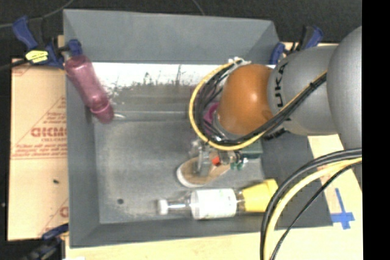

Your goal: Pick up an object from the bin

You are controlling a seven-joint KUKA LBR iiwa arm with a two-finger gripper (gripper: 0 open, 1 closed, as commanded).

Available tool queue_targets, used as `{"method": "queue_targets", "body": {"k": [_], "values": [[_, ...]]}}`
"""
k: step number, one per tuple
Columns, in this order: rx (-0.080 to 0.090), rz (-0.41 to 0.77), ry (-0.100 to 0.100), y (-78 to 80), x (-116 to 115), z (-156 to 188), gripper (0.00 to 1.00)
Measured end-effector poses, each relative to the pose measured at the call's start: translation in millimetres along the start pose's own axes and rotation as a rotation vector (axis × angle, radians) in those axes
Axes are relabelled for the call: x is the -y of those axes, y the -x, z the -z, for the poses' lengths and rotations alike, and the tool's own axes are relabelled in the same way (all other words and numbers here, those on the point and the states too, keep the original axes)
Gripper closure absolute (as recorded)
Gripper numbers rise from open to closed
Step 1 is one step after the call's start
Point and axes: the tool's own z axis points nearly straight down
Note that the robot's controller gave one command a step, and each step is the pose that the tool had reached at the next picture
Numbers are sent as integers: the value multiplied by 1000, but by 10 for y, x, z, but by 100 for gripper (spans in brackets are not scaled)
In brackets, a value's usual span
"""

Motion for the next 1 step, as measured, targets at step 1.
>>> {"method": "queue_targets", "body": {"k": [1], "values": [[7,-28,2,-63,-7,665,100]]}}
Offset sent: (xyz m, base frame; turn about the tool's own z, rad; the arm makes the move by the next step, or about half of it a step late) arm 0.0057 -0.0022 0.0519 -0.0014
